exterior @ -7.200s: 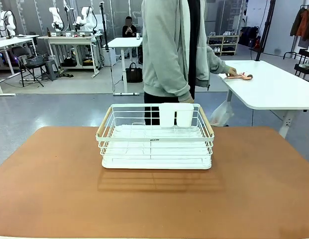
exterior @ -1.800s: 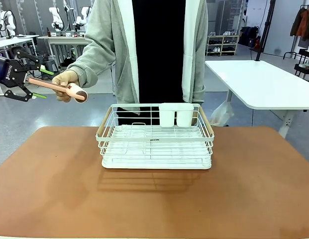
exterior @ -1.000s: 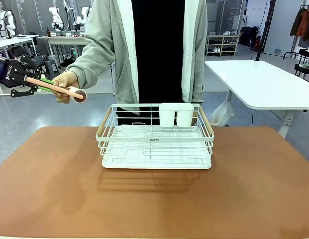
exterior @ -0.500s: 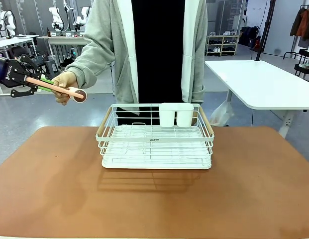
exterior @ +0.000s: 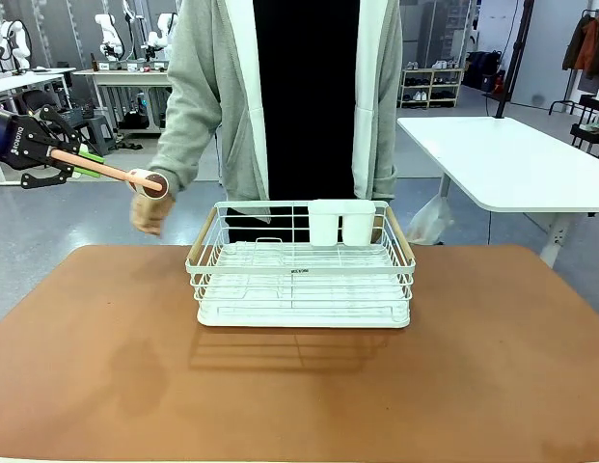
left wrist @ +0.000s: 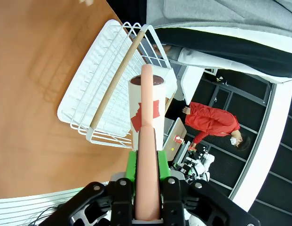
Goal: Clean the table.
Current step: Pick up the Lint Roller when the human hands it over, then clean the table with the Lint Roller when the human lifts the Dish drying rack.
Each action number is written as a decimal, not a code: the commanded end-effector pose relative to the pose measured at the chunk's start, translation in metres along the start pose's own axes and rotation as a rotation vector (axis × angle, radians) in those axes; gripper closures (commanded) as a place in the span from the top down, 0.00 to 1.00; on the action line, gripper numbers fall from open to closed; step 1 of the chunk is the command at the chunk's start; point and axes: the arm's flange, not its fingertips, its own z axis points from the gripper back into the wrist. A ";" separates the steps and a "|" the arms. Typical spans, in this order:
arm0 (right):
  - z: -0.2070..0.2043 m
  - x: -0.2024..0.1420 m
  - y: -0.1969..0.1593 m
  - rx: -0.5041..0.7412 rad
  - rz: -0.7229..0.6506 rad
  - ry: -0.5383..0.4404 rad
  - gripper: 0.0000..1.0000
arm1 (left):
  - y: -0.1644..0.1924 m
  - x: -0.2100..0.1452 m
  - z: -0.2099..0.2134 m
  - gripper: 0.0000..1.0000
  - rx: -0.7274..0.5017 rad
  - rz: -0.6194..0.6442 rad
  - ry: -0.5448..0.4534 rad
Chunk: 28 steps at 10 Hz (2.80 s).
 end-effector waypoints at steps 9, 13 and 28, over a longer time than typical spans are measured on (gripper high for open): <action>0.000 -0.002 0.002 0.008 0.002 0.000 1.00 | 0.000 0.000 0.000 0.01 0.000 -0.001 -0.001; 0.000 -0.002 0.002 0.008 0.002 0.000 1.00 | 0.000 0.000 0.000 0.01 0.000 -0.001 -0.001; 0.000 -0.002 0.002 0.008 0.002 0.000 1.00 | 0.000 0.000 0.000 0.01 0.000 -0.001 -0.001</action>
